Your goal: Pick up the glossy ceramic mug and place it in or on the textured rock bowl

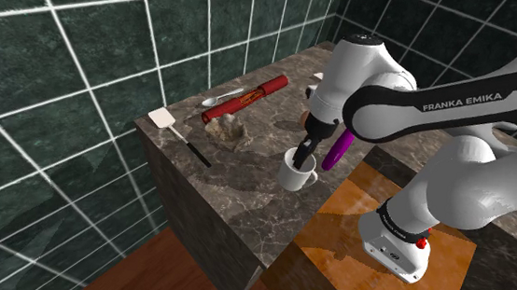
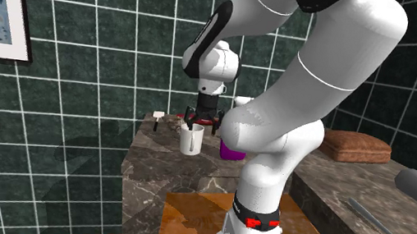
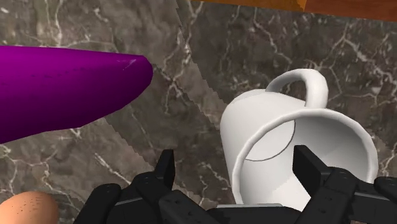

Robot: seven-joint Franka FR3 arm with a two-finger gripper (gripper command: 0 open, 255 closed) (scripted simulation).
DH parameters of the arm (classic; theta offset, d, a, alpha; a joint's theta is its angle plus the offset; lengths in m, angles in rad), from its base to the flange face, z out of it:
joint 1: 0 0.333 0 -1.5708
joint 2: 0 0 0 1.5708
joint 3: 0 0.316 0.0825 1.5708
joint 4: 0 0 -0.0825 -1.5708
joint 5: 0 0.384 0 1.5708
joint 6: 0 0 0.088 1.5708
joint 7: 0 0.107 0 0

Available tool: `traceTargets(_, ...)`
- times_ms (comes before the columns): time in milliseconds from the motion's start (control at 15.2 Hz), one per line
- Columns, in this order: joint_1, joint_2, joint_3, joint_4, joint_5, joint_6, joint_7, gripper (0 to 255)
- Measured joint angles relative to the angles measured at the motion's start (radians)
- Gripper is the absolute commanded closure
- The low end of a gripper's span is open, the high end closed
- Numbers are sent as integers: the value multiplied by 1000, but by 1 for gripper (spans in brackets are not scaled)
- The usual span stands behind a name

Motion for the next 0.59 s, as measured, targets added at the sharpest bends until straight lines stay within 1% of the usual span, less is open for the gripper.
traceTargets(396, 1, 9, 2, -4, 2, 14, 0, 0)
traceTargets(462, 1, 9, 2, -4, 2, 14, 0, 255)
traceTargets(594, 1, 9, 2, -4, 2, 14, 0, 255)
